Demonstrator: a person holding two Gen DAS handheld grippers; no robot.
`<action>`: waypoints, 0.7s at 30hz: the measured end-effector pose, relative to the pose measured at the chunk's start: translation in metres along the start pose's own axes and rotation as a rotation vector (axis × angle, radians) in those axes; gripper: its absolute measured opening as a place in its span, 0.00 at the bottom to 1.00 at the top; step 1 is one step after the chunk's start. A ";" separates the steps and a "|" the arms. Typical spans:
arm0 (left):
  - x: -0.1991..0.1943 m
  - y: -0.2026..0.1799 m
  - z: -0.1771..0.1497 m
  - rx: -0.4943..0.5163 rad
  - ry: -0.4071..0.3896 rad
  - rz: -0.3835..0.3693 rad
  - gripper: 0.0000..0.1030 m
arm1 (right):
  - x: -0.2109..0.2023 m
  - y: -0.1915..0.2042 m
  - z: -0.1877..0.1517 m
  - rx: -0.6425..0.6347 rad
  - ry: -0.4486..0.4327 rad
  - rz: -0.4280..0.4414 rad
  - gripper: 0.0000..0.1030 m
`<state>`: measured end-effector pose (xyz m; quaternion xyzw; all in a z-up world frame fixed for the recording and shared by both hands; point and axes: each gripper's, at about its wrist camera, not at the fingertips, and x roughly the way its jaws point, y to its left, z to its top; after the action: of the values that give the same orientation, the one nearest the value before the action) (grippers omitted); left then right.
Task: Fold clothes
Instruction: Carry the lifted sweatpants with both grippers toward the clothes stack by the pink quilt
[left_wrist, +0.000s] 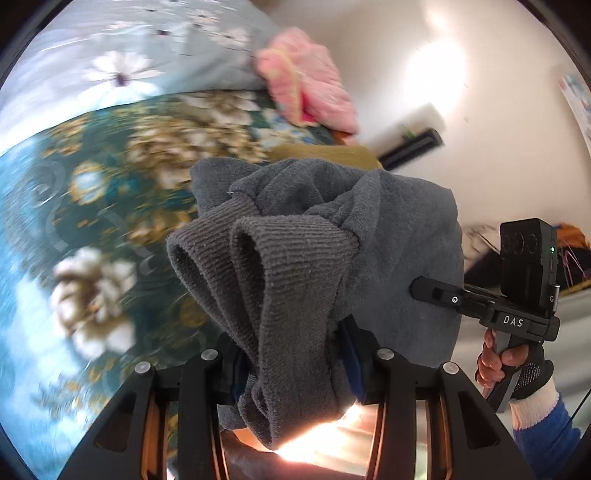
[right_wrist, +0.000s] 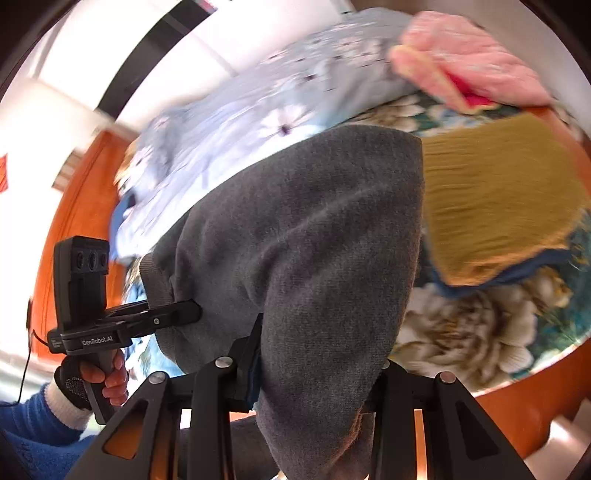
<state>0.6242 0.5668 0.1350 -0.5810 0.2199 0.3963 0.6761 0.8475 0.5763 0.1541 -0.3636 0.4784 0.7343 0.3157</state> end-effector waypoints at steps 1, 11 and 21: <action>0.006 -0.005 0.008 0.021 0.014 -0.013 0.43 | -0.005 -0.007 0.004 -0.159 0.085 0.030 0.36; 0.044 -0.058 0.078 0.139 0.083 -0.090 0.43 | -0.031 -0.042 0.074 -0.386 0.189 0.040 0.36; 0.099 -0.078 0.121 0.040 0.049 -0.039 0.43 | 0.004 -0.077 0.170 -0.449 0.271 0.077 0.36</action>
<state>0.7250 0.7095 0.1352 -0.5809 0.2329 0.3642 0.6897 0.8686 0.7620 0.1612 -0.5010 0.3547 0.7783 0.1320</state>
